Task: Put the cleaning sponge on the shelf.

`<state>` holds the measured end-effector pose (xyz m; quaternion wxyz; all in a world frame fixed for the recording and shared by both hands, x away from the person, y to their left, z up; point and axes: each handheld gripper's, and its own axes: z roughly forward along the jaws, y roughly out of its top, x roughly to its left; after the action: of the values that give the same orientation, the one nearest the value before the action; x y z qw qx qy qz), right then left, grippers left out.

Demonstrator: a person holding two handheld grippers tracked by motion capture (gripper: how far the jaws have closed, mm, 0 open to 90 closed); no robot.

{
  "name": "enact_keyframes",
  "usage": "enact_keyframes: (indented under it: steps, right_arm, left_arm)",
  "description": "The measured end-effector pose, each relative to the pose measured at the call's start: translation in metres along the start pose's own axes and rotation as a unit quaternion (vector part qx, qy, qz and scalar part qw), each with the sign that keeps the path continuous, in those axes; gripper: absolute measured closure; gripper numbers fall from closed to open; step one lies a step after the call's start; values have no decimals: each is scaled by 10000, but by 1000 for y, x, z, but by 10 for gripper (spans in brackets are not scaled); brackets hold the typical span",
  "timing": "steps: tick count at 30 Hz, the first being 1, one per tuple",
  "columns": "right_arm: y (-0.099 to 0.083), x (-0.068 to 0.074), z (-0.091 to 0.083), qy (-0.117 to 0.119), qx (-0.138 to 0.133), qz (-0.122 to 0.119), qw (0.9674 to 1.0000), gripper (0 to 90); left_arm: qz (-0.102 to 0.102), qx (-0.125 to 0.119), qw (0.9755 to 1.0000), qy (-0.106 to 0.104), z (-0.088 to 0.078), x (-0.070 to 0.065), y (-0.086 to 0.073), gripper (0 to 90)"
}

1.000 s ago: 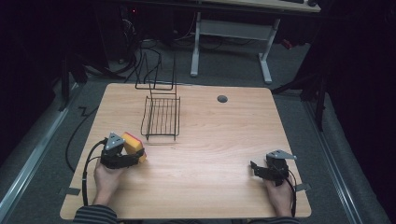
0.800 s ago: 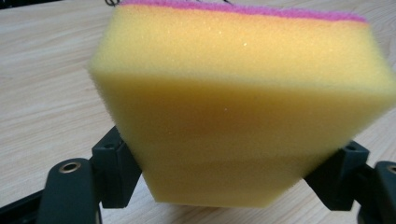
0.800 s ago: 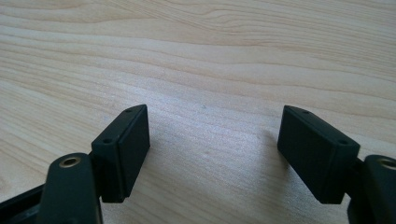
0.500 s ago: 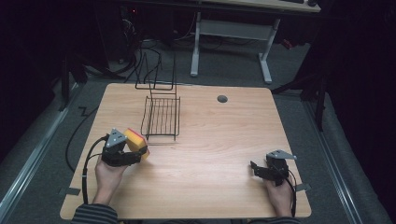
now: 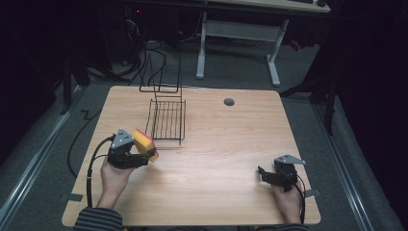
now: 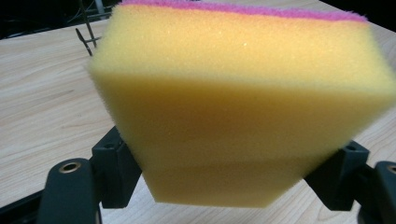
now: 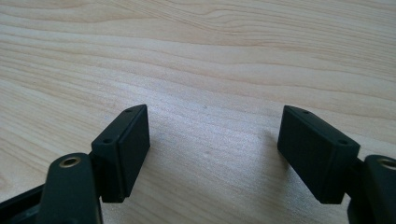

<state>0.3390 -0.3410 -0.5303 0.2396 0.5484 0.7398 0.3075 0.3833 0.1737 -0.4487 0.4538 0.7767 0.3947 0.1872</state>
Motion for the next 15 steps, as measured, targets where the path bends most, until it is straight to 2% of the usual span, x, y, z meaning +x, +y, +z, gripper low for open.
enact_keyframes:
  steps: [12,15]
  right_arm:
    - [0,0,0,4,5,-2,10000,256]
    - [0,0,0,4,5,0,10000,256]
  left_arm:
    - [173,43,9998,-60,5,-6,17,242]
    - [152,31,9998,-97,8,-6,20,242]
